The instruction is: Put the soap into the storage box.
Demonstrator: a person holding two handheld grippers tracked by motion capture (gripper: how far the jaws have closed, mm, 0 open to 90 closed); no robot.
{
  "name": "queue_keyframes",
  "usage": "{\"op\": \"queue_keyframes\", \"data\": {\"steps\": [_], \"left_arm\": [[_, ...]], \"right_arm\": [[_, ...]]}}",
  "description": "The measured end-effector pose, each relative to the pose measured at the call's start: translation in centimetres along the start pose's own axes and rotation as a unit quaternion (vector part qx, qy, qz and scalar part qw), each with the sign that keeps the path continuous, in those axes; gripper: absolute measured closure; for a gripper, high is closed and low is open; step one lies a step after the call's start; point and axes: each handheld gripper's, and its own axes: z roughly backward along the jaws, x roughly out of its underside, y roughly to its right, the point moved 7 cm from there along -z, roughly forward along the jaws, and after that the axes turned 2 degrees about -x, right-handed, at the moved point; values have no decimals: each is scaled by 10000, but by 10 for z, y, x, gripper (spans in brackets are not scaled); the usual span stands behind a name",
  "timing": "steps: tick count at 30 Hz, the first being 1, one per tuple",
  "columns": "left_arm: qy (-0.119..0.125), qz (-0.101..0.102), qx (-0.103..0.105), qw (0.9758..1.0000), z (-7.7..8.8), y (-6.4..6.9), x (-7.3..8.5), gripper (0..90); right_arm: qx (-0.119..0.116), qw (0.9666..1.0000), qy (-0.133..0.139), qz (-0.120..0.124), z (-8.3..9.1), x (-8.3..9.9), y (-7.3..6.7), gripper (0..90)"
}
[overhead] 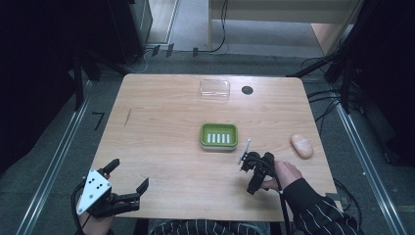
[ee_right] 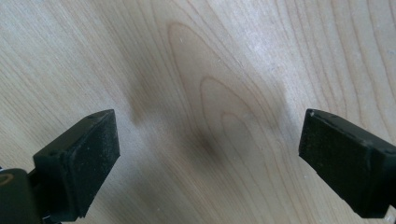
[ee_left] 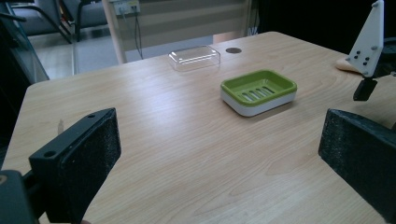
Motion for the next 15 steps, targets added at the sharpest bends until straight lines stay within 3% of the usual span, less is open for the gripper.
{"op": "queue_keyframes", "data": {"steps": [15], "left_arm": [[-3, -4, 19, 10000, -4, 0, -1, 0]], "right_arm": [[26, 9999, -22, -117, 0, 5, 7, 58]]}}
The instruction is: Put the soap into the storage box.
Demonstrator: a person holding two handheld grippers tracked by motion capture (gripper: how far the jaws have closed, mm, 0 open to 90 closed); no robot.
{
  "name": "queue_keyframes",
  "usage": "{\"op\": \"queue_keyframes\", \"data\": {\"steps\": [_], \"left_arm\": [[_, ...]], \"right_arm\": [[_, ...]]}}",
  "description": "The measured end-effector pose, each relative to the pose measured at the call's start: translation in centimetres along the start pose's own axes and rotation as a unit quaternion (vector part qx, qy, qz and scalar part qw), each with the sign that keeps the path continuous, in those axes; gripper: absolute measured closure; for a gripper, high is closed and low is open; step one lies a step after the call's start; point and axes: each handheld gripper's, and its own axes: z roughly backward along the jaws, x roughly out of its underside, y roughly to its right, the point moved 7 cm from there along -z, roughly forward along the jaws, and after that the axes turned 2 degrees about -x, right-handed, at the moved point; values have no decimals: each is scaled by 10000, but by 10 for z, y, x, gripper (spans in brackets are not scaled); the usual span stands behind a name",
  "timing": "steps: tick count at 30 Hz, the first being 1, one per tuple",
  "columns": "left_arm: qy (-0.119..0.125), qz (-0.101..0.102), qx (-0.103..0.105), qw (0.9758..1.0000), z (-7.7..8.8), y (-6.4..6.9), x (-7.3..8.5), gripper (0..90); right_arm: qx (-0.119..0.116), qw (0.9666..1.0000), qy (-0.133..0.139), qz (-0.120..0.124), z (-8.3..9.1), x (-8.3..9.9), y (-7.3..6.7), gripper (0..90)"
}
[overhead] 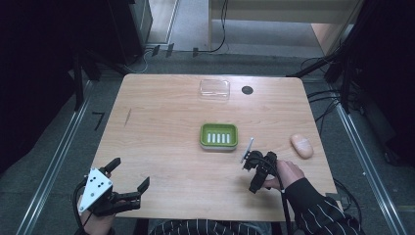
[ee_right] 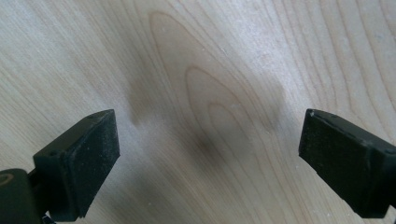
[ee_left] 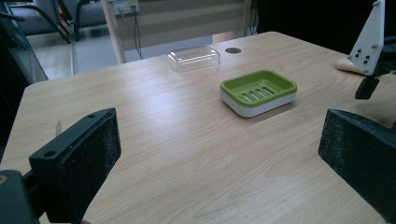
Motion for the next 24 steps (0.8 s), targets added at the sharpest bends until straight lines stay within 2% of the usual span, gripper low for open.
{"op": "queue_keyframes", "data": {"steps": [12, 16, 18, 24], "left_arm": [[5, -13, -110, 9999, 3, 0, 0, 0], [0, -23, -112, 9999, 7, -1, 2, 0], [37, 69, -143, 9999, 8, -3, 3, 0], [6, 34, -97, 9999, 6, -2, 3, 0]], "right_arm": [[19, 9999, 46, -87, 1, -1, 12, 59], [80, 9997, 63, -204, 4, 0, 14, 59], [104, 9997, 84, -224, 6, 0, 15, 59], [155, 9989, 148, -428, 11, 4, 25, 59]]}}
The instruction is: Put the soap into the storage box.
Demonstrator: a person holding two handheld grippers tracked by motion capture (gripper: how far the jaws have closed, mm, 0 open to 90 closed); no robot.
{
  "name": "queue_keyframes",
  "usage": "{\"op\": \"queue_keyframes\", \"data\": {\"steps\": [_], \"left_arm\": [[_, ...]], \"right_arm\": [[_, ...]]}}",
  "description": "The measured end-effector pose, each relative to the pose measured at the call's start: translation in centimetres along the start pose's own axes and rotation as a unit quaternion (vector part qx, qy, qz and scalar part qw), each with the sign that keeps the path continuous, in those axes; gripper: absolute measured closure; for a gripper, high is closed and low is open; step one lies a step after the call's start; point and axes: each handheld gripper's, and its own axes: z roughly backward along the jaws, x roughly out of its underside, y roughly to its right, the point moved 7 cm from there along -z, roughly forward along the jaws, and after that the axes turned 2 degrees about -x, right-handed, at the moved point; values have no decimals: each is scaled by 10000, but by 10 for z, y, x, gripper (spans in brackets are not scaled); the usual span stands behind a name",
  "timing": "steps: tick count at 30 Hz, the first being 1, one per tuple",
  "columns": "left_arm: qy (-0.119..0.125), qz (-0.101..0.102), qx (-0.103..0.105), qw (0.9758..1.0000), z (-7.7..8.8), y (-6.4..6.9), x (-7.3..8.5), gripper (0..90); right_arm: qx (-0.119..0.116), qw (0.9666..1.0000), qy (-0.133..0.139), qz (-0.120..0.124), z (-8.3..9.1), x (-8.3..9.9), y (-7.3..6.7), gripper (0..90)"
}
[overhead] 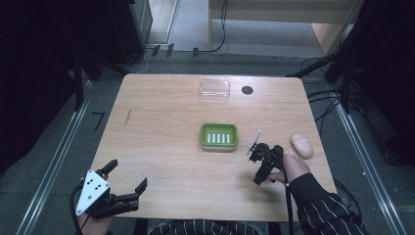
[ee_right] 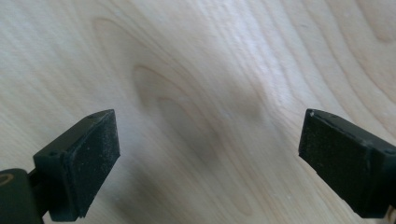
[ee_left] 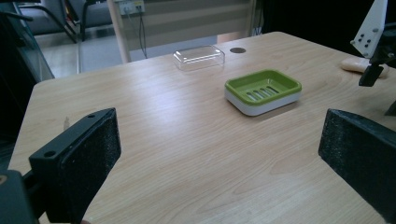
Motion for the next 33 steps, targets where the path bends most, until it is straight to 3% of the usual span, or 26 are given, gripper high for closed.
{"op": "queue_keyframes", "data": {"steps": [9, 33], "left_arm": [[12, 0, -29, 10000, 2, 0, 0, 0], [39, 71, -52, 10000, 5, -2, 1, 0]], "right_arm": [[86, 9996, 76, -271, 4, 6, 20, 59], [89, 9985, 103, -538, 13, 8, 40, 59]]}}
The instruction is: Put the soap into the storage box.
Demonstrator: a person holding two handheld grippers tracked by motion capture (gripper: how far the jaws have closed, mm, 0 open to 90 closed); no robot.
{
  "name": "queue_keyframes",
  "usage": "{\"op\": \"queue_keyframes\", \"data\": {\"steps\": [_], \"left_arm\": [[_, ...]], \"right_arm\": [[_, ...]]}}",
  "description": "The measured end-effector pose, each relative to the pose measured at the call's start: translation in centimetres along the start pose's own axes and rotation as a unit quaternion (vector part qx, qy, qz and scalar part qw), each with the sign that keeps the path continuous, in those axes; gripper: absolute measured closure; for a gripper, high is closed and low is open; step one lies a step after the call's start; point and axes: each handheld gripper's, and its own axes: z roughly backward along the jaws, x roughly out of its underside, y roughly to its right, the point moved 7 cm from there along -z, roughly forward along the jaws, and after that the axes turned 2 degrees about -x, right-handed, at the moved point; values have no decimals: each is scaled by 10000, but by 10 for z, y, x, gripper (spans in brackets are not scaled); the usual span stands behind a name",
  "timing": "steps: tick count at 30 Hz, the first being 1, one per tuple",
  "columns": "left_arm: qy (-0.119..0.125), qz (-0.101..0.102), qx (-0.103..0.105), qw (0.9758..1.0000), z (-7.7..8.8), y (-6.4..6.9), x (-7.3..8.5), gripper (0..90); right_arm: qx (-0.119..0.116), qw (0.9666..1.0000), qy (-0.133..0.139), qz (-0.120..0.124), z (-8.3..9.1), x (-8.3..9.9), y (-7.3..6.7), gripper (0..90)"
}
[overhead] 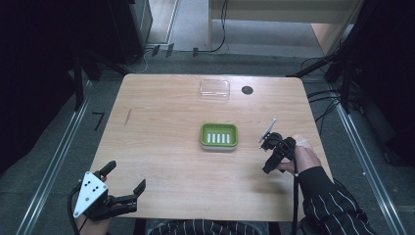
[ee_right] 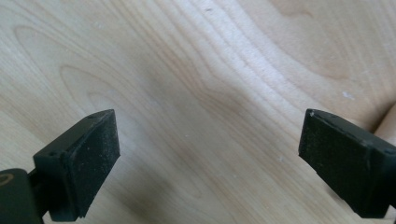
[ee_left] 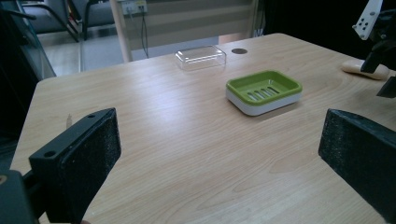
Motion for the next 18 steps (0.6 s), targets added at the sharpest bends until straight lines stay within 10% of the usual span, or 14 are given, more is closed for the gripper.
{"op": "queue_keyframes", "data": {"steps": [18], "left_arm": [[-36, -27, 1, 10000, -2, 0, 0, 0]], "right_arm": [[-37, 9988, 143, -462, 8, 6, 40, 58]]}}
